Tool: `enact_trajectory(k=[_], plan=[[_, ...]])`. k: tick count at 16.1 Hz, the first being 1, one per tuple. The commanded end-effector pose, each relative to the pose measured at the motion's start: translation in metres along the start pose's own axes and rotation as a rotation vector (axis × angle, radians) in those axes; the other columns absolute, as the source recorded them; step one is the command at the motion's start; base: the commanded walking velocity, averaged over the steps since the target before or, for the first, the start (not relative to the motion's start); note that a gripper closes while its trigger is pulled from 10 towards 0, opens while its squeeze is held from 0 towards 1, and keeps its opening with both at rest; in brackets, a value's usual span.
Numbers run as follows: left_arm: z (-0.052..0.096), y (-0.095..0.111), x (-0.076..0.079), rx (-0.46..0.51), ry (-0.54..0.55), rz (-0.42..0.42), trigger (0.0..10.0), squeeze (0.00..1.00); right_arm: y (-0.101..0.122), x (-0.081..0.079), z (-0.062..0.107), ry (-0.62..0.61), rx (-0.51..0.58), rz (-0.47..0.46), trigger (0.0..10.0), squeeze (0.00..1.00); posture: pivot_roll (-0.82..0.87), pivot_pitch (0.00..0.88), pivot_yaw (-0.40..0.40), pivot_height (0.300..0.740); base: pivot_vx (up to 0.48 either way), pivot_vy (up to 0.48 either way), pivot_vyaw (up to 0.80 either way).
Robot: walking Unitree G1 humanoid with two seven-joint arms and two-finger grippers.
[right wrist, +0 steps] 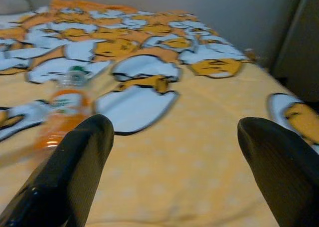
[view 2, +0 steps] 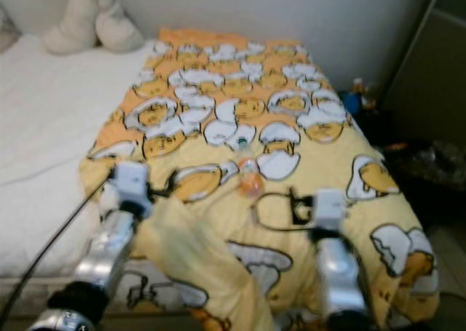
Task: Clean up the room
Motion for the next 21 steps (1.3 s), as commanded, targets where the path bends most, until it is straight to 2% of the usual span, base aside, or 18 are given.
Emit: enact_trajectory(k=[1, 6, 8, 11, 13, 14, 15, 16, 17, 18, 19, 21], plan=[[0.003, 0.009, -0.015, 0.027, 0.029, -0.030, 10.0, 0.00, 0.012, -0.008, -0.009, 0.016, 0.032, -0.024, 10.0, 0.00, 0.17, 0.000, 0.004, 0.740, 0.469, 0.000, 0.00], [0.003, 0.007, -0.013, 0.017, 0.036, -0.016, 10.0, 0.00, 0.020, -0.006, -0.020, 0.015, 0.035, -0.035, 10.0, 0.00, 0.17, 0.000, 0.001, 0.740, 0.461, 0.000, 0.00], [0.005, 0.005, -0.015, 0.001, 0.046, -0.031, 10.0, 0.00, 0.016, -0.008, -0.031, 0.002, -0.055, -0.125, 10.0, 0.00, 0.18, 0.000, -0.003, 0.740, 0.469, 0.000, 0.00], [0.012, 0.006, -0.022, 0.003, 0.074, -0.044, 10.0, 0.00, 0.030, -0.011, -0.044, 0.019, -0.031, -0.083, 10.0, 0.00, 0.22, 0.000, 0.000, 0.740, 0.160, 0.000, 0.00], [0.017, 0.010, -0.028, 0.010, 0.075, -0.058, 10.0, 0.00, 0.038, -0.015, -0.053, 0.026, -0.045, -0.066, 10.0, 0.00, 0.24, 0.039, -0.001, 0.740, 0.000, 0.000, 0.00], [0.023, 0.017, -0.035, 0.022, 0.084, -0.089, 10.0, 0.00, 0.042, -0.012, -0.059, 0.006, -0.060, -0.056, 10.0, 0.00, 0.27, 0.076, -0.001, 0.740, 0.000, 0.000, 0.00], [0.023, 0.018, -0.037, 0.022, 0.086, -0.095, 10.0, 0.00, 0.043, -0.011, -0.060, 0.002, -0.065, -0.057, 10.0, 0.00, 0.27, 0.076, -0.001, 0.740, 0.000, 0.000, 0.00], [0.028, 0.021, -0.041, 0.027, 0.092, -0.103, 10.0, 0.00, 0.044, -0.011, -0.061, 0.000, -0.068, -0.066, 10.0, 0.00, 0.29, 0.114, 0.003, 0.740, 0.000, 0.000, 0.00], [0.036, 0.024, -0.050, 0.018, 0.103, -0.133, 10.0, 0.00, 0.043, -0.016, -0.064, 0.001, -0.094, -0.094, 10.0, 0.00, 0.32, 0.145, 0.009, 0.740, 0.000, 0.000, 0.00], [0.040, 0.025, -0.052, 0.015, 0.108, -0.138, 10.0, 0.00, 0.041, -0.019, -0.065, 0.003, -0.112, -0.103, 10.0, 0.00, 0.33, 0.162, 0.012, 0.740, 0.000, 0.000, 0.00], [0.045, 0.028, -0.052, 0.017, 0.110, -0.136, 10.0, 0.00, 0.039, -0.020, -0.065, 0.003, -0.129, -0.116, 10.0, 0.00, 0.36, 0.193, 0.014, 0.740, 0.000, 0.000, 0.00], [0.060, 0.038, -0.050, 0.015, 0.089, -0.180, 10.0, 0.00, 0.028, -0.036, -0.063, 0.063, -0.200, -0.157, 10.0, 0.00, 0.42, 0.268, 0.027, 0.740, 0.000, 0.000, 0.00]])
Point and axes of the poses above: a point about 5 cm out from each wrist's last joint towards the gripper, its own z axis pointing back from the gripper into the wrist, its own y axis along the axis of the wrist's last joint, x = y × z, the point moved 4 cm from there along -z, pointing out of the wrist towards the gripper, and after that the axes turned 9 degrees about z, right-handed, at the moved point
